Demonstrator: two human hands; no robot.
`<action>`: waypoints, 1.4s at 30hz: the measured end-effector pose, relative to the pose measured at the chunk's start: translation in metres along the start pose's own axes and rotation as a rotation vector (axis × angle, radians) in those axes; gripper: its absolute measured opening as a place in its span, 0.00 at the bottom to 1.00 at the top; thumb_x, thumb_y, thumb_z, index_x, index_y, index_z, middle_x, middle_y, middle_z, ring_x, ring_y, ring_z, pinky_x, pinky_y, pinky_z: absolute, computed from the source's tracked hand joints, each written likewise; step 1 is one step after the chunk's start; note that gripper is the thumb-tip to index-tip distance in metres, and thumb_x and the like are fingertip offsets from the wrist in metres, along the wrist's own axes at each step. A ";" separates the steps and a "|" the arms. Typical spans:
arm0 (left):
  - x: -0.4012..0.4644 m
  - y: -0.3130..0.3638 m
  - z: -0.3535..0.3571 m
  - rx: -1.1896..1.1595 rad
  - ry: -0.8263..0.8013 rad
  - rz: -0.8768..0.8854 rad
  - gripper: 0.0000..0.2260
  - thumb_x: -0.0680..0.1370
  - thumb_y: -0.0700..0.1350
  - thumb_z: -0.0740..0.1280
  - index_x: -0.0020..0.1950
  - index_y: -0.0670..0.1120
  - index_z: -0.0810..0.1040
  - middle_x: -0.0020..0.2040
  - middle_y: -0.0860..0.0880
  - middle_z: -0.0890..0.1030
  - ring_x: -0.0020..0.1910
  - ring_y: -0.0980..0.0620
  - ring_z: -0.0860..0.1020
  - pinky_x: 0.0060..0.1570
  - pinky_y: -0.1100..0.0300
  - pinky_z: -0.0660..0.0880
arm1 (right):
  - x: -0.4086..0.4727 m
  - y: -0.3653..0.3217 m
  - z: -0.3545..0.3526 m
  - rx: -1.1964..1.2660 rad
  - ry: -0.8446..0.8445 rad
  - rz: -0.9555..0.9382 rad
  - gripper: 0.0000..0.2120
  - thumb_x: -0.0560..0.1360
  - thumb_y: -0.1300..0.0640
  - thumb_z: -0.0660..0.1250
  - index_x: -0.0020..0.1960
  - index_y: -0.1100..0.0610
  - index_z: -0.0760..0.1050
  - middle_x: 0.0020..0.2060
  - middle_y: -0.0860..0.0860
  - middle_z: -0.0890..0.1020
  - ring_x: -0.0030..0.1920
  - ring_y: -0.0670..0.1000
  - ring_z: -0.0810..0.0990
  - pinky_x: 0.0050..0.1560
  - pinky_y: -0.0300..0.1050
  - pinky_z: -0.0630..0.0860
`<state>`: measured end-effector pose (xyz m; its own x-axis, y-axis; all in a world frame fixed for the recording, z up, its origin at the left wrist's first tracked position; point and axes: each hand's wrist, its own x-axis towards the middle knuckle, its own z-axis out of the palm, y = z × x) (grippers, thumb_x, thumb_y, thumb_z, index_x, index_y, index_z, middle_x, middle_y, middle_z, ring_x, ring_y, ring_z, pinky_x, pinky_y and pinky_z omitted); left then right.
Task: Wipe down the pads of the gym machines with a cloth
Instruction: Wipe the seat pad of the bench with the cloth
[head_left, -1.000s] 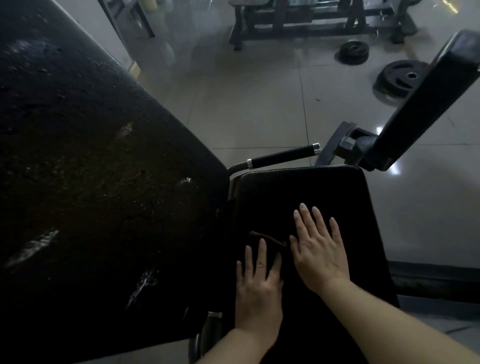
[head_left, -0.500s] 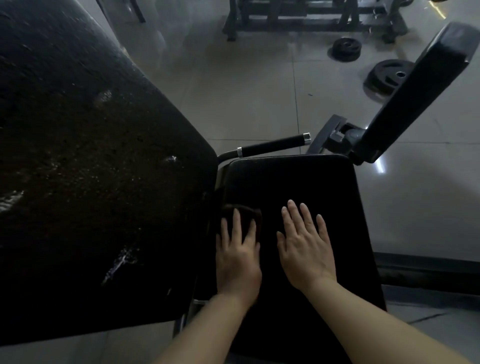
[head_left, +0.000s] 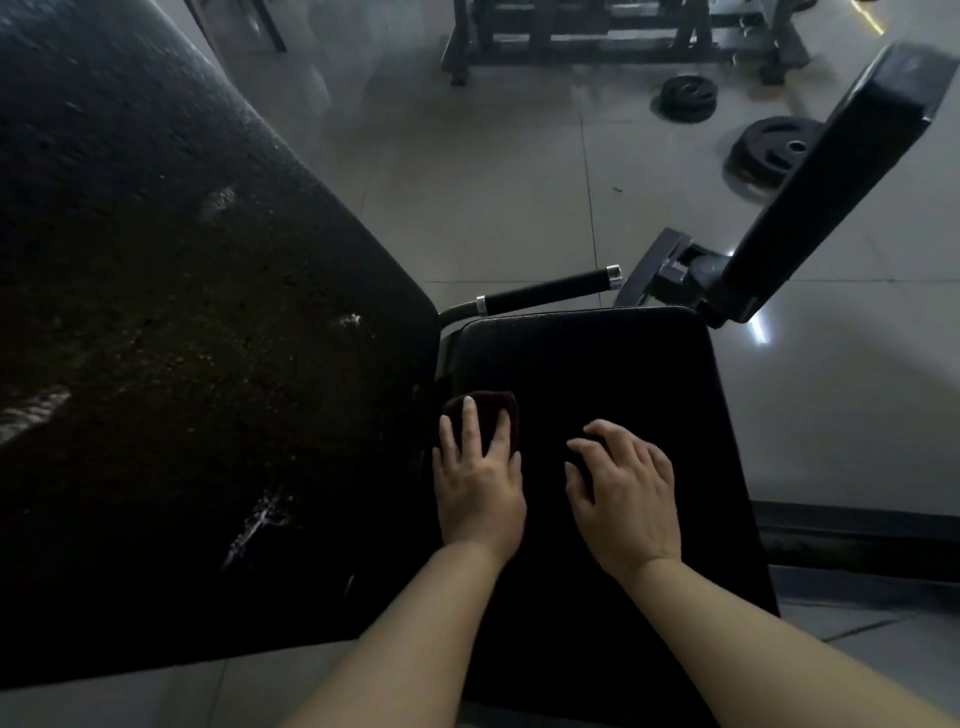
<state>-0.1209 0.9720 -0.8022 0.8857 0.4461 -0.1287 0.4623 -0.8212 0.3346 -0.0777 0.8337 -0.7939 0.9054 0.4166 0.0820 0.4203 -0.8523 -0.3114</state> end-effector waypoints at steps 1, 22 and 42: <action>-0.009 -0.006 -0.001 -0.010 -0.010 0.031 0.23 0.83 0.53 0.52 0.78 0.56 0.52 0.78 0.50 0.40 0.77 0.44 0.39 0.73 0.52 0.42 | -0.003 0.001 -0.002 0.015 0.006 0.016 0.12 0.74 0.51 0.68 0.56 0.51 0.79 0.59 0.49 0.76 0.61 0.51 0.76 0.64 0.47 0.62; -0.105 -0.064 0.018 -0.031 0.065 0.130 0.16 0.71 0.45 0.69 0.58 0.48 0.82 0.68 0.37 0.71 0.57 0.34 0.78 0.49 0.48 0.78 | -0.044 -0.004 -0.011 0.024 -0.045 0.068 0.27 0.73 0.39 0.50 0.62 0.50 0.76 0.66 0.47 0.74 0.68 0.49 0.68 0.69 0.49 0.61; -0.133 -0.091 0.009 -0.294 -0.047 0.294 0.42 0.59 0.44 0.82 0.69 0.51 0.67 0.72 0.38 0.66 0.61 0.48 0.77 0.58 0.66 0.69 | -0.047 -0.016 -0.011 -0.111 -0.102 0.087 0.24 0.77 0.42 0.60 0.70 0.50 0.68 0.73 0.48 0.65 0.75 0.48 0.56 0.75 0.48 0.49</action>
<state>-0.2808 0.9843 -0.8241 0.9822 0.1856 -0.0286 0.1637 -0.7714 0.6149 -0.1263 0.8241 -0.7824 0.9302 0.3650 -0.0392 0.3498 -0.9137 -0.2066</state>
